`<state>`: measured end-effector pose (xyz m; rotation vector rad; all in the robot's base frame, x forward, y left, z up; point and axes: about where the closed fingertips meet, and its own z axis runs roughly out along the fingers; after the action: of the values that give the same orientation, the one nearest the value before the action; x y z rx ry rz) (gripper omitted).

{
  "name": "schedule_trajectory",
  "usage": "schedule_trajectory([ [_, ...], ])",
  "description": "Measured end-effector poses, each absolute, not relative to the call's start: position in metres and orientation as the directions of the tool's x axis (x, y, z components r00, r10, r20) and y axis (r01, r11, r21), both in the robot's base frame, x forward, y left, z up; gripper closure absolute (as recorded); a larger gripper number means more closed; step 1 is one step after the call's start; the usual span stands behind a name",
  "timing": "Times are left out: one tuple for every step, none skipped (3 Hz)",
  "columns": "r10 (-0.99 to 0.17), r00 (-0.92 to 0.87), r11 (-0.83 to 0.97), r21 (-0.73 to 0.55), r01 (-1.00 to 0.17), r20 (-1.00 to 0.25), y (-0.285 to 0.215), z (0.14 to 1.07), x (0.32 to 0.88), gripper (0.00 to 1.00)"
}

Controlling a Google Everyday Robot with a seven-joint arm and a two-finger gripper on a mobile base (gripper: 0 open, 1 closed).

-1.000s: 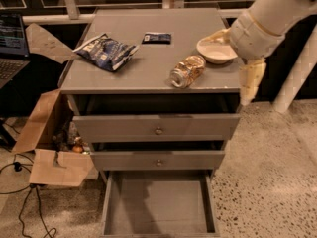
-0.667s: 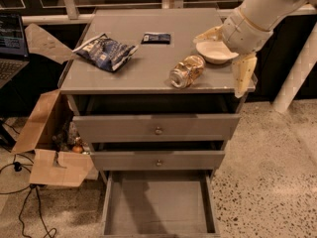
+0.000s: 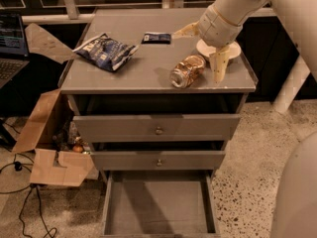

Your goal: Place orange can into bottom drawer

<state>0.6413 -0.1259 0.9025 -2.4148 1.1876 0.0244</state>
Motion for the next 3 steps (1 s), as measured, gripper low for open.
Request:
schedule_trajectory([
  [-0.716, 0.662, -0.570, -0.363, -0.737, -0.220, -0.107, 0.890, 0.655, 0.00],
  [-0.699, 0.679, -0.605, -0.323, -0.728, -0.223, -0.092, 0.876, 0.665, 0.00],
  [-0.697, 0.683, -0.602, -0.338, -0.723, -0.220, -0.089, 0.875, 0.666, 0.00],
])
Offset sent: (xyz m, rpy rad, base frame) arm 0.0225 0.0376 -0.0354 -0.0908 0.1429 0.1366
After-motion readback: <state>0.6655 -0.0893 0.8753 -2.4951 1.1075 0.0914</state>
